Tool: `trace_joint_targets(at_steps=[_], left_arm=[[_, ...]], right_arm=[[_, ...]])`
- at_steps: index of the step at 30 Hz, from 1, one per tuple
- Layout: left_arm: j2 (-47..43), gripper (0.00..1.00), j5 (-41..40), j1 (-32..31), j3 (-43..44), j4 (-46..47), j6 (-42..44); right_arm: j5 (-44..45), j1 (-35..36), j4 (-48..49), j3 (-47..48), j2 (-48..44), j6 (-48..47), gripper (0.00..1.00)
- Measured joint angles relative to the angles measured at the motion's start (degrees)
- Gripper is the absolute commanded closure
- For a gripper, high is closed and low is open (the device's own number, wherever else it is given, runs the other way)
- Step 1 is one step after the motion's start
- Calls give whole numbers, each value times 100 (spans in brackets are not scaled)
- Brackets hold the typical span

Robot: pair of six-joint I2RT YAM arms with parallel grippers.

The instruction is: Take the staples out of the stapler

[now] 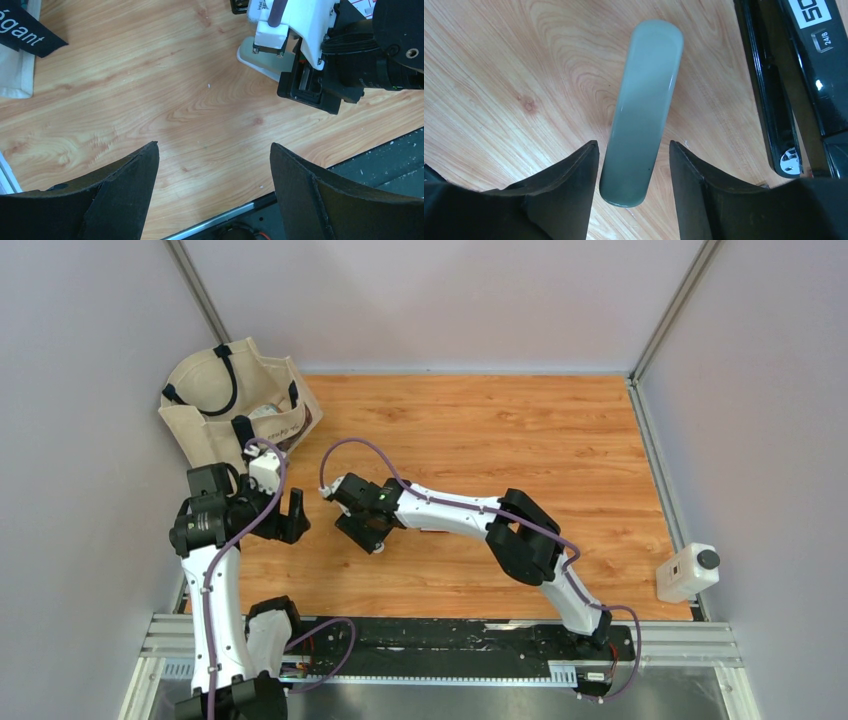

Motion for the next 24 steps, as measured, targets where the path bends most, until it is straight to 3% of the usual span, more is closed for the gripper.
trace_joint_targets(at_steps=[3, 6, 10, 13, 24], left_arm=[[26, 10, 28, 0, 0, -2, 46], [59, 10, 74, 0, 0, -4, 83], [44, 10, 181, 0, 0, -42, 166], [-13, 10, 256, 0, 0, -46, 205], [20, 10, 256, -398, 0, -42, 264]], right_arm=[[-33, -7, 2, 0, 0, 7, 41], [-44, -4, 2, 0, 0, 15, 48], [-44, -4, 2, 4, 0, 11, 78], [-48, -4, -4, 63, 0, 55, 88], [-13, -37, 299, 85, -258, 627, 100]])
